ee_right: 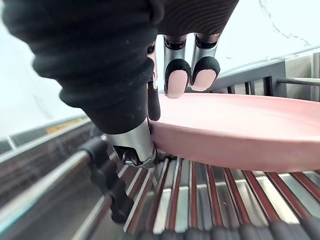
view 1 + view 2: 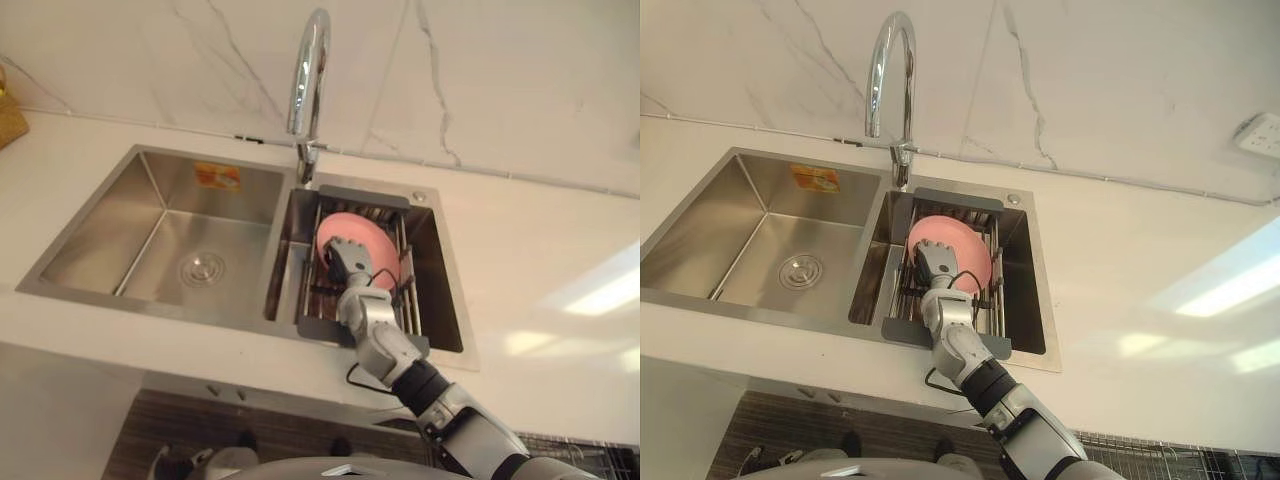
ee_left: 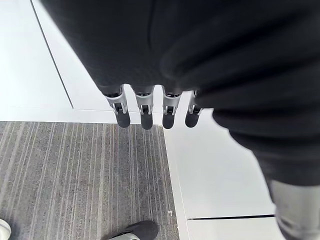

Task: Walk over to the sink, pick up the cup, carry it to the dishwasher, place the cup inside the dishwasher, then close the dishwasher door

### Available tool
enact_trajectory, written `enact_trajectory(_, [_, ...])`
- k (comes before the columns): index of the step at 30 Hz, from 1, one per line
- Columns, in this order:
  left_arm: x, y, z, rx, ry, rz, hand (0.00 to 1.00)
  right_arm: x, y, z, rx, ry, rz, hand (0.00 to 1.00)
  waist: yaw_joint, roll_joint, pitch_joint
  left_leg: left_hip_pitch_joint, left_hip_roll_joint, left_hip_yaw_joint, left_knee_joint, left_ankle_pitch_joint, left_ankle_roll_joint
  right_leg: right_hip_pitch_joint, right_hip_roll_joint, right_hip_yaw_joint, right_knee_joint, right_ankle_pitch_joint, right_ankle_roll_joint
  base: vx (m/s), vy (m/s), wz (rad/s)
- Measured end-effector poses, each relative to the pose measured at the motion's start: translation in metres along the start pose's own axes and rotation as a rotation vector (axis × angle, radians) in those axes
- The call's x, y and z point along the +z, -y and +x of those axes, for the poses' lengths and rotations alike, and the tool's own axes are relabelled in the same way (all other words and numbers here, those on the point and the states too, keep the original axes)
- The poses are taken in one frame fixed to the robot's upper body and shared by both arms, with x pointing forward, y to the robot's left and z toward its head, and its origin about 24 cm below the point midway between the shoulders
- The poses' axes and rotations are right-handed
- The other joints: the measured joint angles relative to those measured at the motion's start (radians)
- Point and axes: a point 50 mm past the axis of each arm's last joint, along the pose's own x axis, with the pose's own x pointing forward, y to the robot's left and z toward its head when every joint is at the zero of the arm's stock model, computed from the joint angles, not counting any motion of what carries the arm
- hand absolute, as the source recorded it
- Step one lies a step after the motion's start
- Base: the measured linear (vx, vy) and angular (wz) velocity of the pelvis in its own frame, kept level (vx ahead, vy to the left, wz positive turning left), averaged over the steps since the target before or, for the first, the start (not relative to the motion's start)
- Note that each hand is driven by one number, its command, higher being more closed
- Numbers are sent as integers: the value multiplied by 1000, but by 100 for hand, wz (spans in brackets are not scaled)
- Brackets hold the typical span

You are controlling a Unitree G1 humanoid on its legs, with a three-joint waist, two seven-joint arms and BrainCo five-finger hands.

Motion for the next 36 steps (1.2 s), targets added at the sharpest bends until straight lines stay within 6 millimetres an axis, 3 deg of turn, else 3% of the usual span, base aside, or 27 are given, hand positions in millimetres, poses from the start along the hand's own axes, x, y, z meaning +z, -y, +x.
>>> enact_trajectory(8, [1, 2, -1, -2, 10, -6, 0, 16, 31, -15, -129, 186, 117, 100, -2, 9, 7, 5, 9, 28, 6, -9, -4, -11, 7, 28, 1, 2, -3, -5, -4, -10])
enact_trajectory(26, [0, 1, -1, 1, 13, -3, 0, 27, 63, -32, -219, 359, 199, 100, -24, 5, 5, 21, 9, 51, 6, -13, -1, -14, 6, 54, 13, 3, -7, -28, -7, -5])
enact_trajectory(36, [-3, -1, -2, 7, 19, 7, 0, 7, 80, -42, -284, 336, 188, 100, -37, -7, -7, 25, 9, 64, 6, -14, -2, -17, 7, 68, 13, 3, -6, -9, -5, -4])
